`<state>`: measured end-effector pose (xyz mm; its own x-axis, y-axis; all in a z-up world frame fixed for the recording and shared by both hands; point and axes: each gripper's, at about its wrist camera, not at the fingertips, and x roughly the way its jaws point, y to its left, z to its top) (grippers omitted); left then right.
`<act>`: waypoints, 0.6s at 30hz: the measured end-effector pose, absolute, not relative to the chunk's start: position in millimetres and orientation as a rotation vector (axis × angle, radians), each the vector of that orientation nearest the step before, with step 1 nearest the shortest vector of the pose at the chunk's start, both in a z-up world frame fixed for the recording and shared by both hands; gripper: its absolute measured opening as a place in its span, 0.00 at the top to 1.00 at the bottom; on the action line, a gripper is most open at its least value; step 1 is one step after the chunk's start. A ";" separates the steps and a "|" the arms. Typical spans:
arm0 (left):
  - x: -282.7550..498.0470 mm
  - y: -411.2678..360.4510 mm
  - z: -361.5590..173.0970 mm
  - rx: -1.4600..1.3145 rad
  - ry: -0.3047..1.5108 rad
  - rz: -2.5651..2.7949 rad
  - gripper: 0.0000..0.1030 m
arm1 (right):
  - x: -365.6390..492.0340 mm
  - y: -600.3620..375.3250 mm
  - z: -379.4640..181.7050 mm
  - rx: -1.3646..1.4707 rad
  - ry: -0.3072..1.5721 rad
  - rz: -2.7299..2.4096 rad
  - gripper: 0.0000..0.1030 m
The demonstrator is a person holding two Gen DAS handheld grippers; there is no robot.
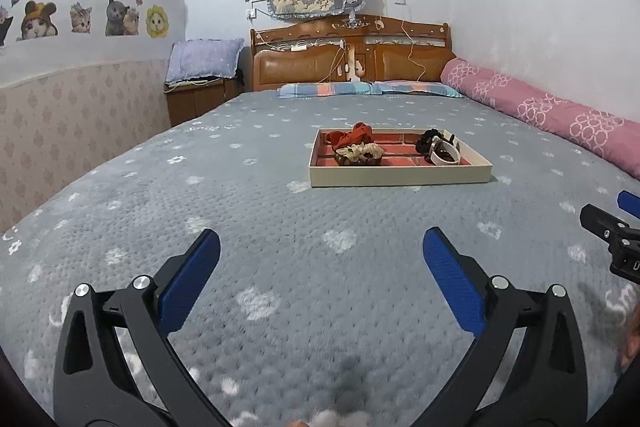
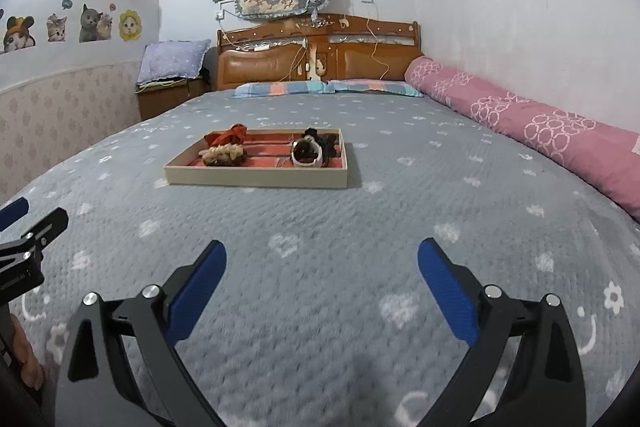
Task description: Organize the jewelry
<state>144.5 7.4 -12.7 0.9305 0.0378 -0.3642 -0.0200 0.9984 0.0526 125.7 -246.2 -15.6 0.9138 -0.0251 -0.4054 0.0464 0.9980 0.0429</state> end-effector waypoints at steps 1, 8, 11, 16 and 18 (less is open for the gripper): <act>140.7 7.8 -13.4 0.044 0.363 0.026 0.05 | 123.7 -245.6 -15.8 0.050 0.406 -0.037 0.08; 134.6 5.8 -14.2 0.045 0.330 0.027 0.05 | 118.7 -248.1 -15.9 0.064 0.370 -0.033 0.08; 133.3 6.4 -13.0 0.043 0.318 0.029 0.05 | 119.8 -249.5 -19.0 0.075 0.377 -0.033 0.08; 132.2 9.2 -13.5 0.030 0.312 0.035 0.05 | 115.4 -247.9 -18.6 0.071 0.353 -0.031 0.08; 132.7 10.3 -13.4 0.026 0.315 0.034 0.05 | 115.5 -246.8 -19.4 0.070 0.350 -0.032 0.08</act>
<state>132.7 10.3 -13.4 0.9503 0.0375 -0.3091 -0.0294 0.9991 0.0307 115.5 -246.8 -19.4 0.9388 -0.0187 -0.3439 0.0431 0.9970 0.0635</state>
